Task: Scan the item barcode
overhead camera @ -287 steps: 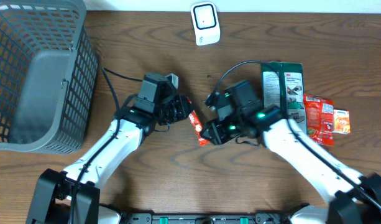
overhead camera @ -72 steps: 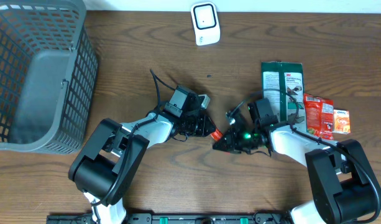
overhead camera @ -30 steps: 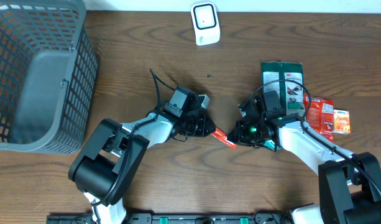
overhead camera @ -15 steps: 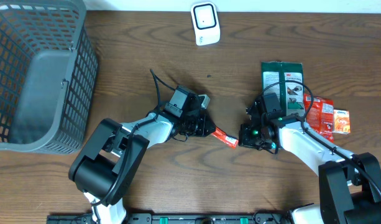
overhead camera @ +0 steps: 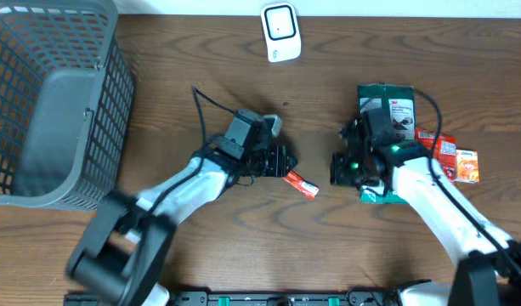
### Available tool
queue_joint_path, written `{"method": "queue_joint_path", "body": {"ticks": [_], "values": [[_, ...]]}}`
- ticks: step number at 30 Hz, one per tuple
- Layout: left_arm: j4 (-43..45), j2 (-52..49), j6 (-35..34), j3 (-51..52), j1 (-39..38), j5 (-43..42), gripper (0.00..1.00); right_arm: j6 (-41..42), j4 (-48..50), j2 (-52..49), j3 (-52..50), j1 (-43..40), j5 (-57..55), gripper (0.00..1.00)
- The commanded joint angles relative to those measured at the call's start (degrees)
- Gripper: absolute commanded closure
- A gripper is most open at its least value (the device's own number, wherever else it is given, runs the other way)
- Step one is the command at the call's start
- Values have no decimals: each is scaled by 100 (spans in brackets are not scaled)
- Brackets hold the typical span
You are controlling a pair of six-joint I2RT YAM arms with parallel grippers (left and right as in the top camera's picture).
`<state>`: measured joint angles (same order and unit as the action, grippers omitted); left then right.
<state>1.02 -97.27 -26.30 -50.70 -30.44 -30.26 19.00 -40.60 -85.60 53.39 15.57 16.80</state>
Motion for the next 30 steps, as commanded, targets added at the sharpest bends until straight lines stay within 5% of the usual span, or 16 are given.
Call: {"method": "queue_joint_path", "body": {"ticks": [1,2,6,7,13,24,30], "values": [[-361,776,31,15,24,868,44,-190,-61,127,199,190,339,99],[-487,894,31,15,26,1045,47,-192,-57,98,192,267,295,99],[-1178,1261,33,15,26,2009,91,-190,-2,-81,186,595,168,99],[-1338,1287,33,15,26,2238,92,-190,48,-160,184,704,166,99],[-2083,1228,31,15,31,3097,92,-118,210,-730,166,1255,-254,99],[-2874,1226,31,17,640,3134,89,-81,245,-1523,166,1377,-789,99],[-2970,1226,81,17,793,3139,86,-85,457,-1576,168,1353,-1991,99]]}}
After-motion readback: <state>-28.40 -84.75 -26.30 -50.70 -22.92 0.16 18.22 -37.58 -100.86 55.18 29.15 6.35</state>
